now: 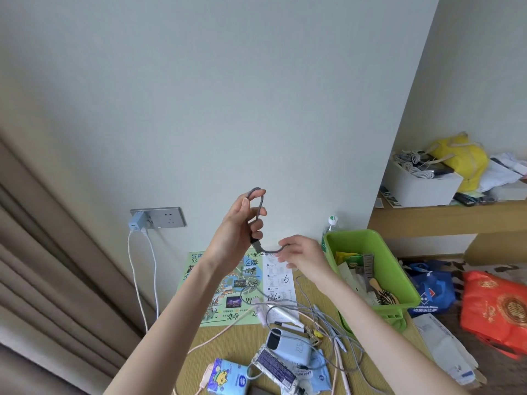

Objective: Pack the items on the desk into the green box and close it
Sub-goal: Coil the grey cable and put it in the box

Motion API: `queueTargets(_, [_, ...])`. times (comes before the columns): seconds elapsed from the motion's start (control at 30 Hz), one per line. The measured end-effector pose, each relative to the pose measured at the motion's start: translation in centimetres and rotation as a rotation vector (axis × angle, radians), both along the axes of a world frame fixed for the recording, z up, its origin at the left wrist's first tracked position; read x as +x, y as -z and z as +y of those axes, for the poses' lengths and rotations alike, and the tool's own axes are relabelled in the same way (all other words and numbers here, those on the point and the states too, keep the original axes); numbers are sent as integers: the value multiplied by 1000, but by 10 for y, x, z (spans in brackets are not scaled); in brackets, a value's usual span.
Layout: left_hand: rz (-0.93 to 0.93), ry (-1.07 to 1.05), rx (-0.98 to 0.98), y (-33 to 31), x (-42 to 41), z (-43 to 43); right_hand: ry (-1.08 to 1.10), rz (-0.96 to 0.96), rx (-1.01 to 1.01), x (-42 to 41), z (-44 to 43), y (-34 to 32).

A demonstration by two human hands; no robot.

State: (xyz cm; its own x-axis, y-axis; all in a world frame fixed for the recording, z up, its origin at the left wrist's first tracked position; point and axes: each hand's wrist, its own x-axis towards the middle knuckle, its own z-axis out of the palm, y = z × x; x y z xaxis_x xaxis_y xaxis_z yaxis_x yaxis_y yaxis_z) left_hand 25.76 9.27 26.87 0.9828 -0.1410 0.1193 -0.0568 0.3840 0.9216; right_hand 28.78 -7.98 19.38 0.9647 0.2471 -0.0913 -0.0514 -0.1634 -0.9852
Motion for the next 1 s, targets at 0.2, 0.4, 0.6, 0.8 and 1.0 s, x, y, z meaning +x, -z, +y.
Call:
queueTargets(0.2, [7, -80, 250, 5, -2, 17, 145, -325, -349, 14, -8, -1])
queueTargets(0.4, [54, -107, 589, 17, -6, 18, 25, -458, -150, 18, -9, -30])
queueTargets(0.6, [137, 77, 691, 19, -11, 2, -49, -504, -113, 22, -4, -50])
queueTargets(0.8, [171, 129, 686, 11, -12, -3, -46, -464, -109, 27, -8, -56])
queueTargets(1.0, [128, 91, 654, 8, -14, -10, -104, -356, -99, 26, -9, -60])
